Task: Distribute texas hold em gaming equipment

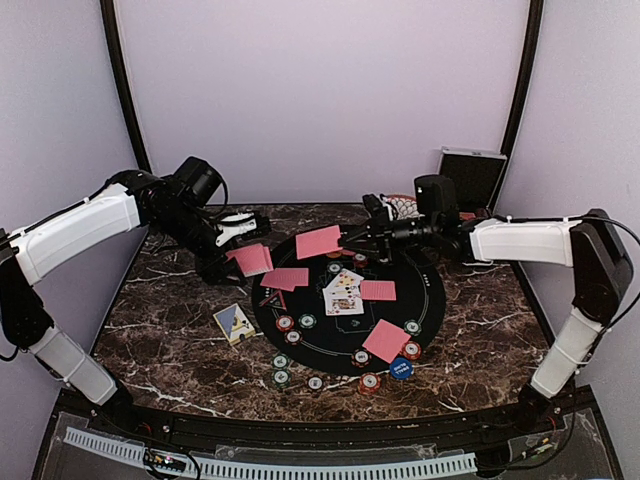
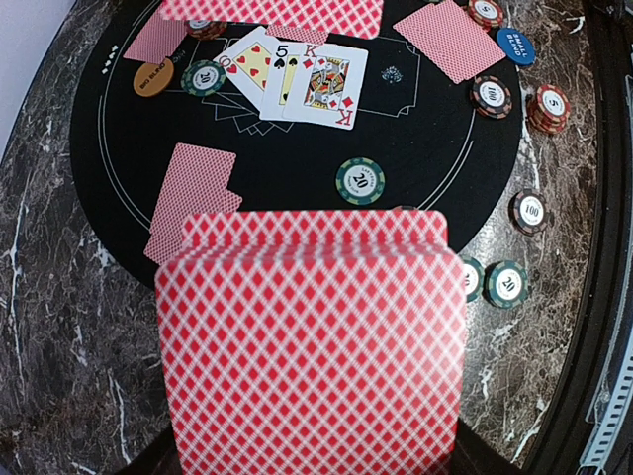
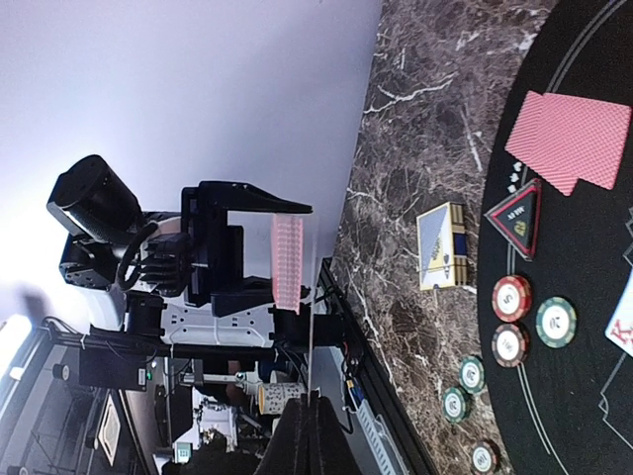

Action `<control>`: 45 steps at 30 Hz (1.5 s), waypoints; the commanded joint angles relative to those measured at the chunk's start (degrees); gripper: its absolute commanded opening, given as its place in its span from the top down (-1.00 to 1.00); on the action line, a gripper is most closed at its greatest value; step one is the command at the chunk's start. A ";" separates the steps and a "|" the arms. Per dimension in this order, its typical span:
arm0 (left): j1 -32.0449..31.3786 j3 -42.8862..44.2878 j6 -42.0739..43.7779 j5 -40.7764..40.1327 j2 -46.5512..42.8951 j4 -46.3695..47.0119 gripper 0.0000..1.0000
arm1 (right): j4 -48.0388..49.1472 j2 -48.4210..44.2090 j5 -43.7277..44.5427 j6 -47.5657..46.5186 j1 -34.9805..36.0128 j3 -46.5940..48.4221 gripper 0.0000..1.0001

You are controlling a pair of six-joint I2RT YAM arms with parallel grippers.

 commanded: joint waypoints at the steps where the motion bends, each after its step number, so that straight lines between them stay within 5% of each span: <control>1: 0.25 -0.45 0.67 0.40 -1.39 -0.38 1.00 | -1.74 -3.52 -0.55 -3.70 -3.91 -5.03 1.00; 18: 3.04 -4.64 0.01 -1.62 -2.27 0.90 1.00 | -22.40 4.43 9.92 -27.13 -15.60 -9.14 1.00; 31: 6.46 -11.08 0.15 -0.09 -5.52 3.55 1.00 | -27.00 9.48 16.37 -32.22 -16.70 -7.49 1.00; 44: 6.65 -13.80 -0.71 1.44 -6.85 5.37 1.00 | -37.47 4.37 23.30 -36.67 -16.30 -3.38 -0.03; 45: 6.69 -14.00 -0.72 1.50 -6.84 5.44 1.00 | -38.09 3.77 23.80 -36.83 -16.08 -2.68 -0.79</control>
